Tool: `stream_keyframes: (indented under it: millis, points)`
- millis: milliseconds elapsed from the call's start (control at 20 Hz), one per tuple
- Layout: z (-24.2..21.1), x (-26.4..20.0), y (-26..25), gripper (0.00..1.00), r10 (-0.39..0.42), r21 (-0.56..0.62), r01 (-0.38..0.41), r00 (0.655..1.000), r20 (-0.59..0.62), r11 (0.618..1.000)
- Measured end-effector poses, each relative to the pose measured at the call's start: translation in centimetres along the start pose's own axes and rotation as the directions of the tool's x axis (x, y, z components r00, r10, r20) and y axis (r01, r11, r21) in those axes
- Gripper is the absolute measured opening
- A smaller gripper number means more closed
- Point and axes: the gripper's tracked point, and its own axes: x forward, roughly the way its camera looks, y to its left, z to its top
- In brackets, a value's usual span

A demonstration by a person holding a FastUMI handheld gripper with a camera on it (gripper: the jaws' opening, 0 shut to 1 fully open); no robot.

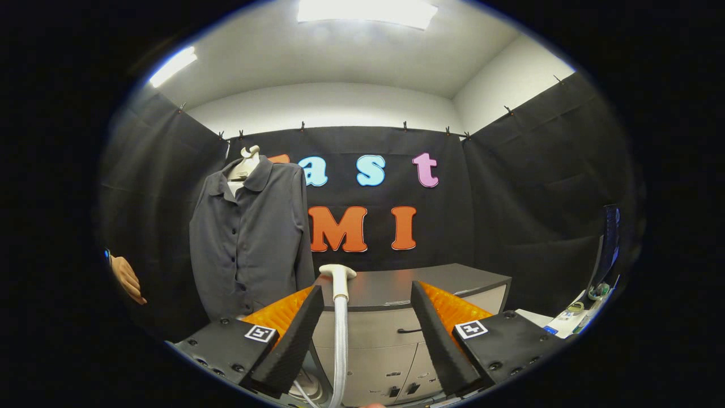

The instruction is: Iron the clothes twice with a garment steamer, once on the left side and once on the right side.

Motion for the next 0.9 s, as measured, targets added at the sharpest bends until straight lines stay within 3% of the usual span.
stream_keyframes:
  millis: [250,450,900]
  points:
    - [0.8,-0.2,0.1,0.99,0.006,0.030,-0.007,1.000,0.017,1.000]
    - [1.0,0.0,-0.4,0.99,-0.035,0.033,0.034,0.999,0.015,0.999]
    - [1.7,0.9,1.7,1.00,0.004,0.034,-0.004,1.000,0.011,0.999]
